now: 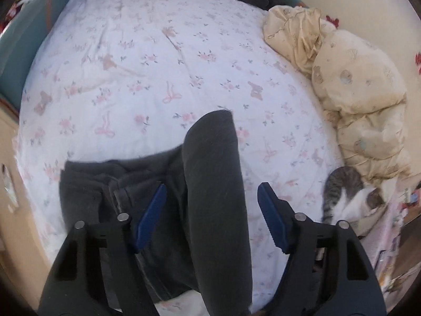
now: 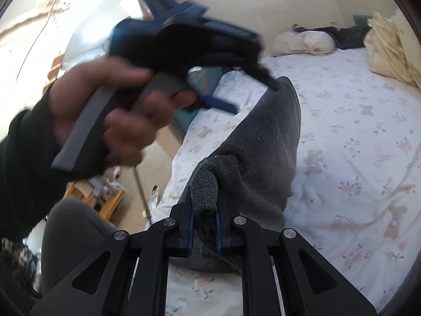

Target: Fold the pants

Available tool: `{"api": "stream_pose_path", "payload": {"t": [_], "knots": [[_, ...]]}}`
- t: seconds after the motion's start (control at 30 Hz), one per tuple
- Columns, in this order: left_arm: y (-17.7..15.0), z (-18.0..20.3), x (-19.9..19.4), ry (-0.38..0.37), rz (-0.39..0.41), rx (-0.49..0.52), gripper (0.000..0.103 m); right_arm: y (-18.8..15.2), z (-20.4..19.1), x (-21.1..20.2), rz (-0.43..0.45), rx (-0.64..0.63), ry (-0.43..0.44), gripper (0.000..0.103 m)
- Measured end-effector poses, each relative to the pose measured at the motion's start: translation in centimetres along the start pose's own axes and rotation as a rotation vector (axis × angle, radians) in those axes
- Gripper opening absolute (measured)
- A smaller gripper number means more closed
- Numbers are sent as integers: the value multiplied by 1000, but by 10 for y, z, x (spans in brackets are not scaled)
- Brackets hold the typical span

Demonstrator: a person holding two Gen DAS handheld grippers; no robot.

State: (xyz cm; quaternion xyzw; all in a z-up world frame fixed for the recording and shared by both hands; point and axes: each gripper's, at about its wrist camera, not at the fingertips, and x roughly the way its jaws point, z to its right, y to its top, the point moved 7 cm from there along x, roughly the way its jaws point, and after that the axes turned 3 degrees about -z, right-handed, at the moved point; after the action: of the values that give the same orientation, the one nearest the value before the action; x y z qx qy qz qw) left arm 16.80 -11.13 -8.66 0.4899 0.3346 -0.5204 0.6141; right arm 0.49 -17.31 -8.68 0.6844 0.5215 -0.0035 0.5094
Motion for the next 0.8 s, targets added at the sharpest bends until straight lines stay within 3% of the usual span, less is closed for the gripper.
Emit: {"api": "stream_pose_path", "payload": {"t": [0.03, 0.1, 0.17, 0.27, 0.43, 0.57, 0.67, 0.73, 0.8], "knots": [[-2, -2, 4, 1, -19, 18, 54, -1, -4, 1, -4, -4, 13, 13], [-4, -6, 8, 12, -47, 43, 20, -2, -14, 4, -17, -27, 39, 13], [-8, -15, 3, 38, -39, 78, 12, -5, -25, 9, -34, -44, 54, 13], [-16, -37, -14, 48, -7, 107, 10, -5, -38, 20, -52, -54, 85, 13], [-31, -105, -33, 76, 15, 55, 9, -7, -78, 60, -117, -115, 105, 13], [-49, -162, -16, 108, -13, -27, 9, -24, -99, 107, -216, -128, 85, 13], [-58, -191, 6, 124, -34, -27, 9, -40, -105, 141, -288, -113, 36, 18], [-64, -204, 16, 116, -44, -37, 9, -46, -111, 150, -347, -129, 8, 23], [-69, -216, 22, 101, -44, -41, 9, -45, -119, 142, -381, -168, 46, 25]]}}
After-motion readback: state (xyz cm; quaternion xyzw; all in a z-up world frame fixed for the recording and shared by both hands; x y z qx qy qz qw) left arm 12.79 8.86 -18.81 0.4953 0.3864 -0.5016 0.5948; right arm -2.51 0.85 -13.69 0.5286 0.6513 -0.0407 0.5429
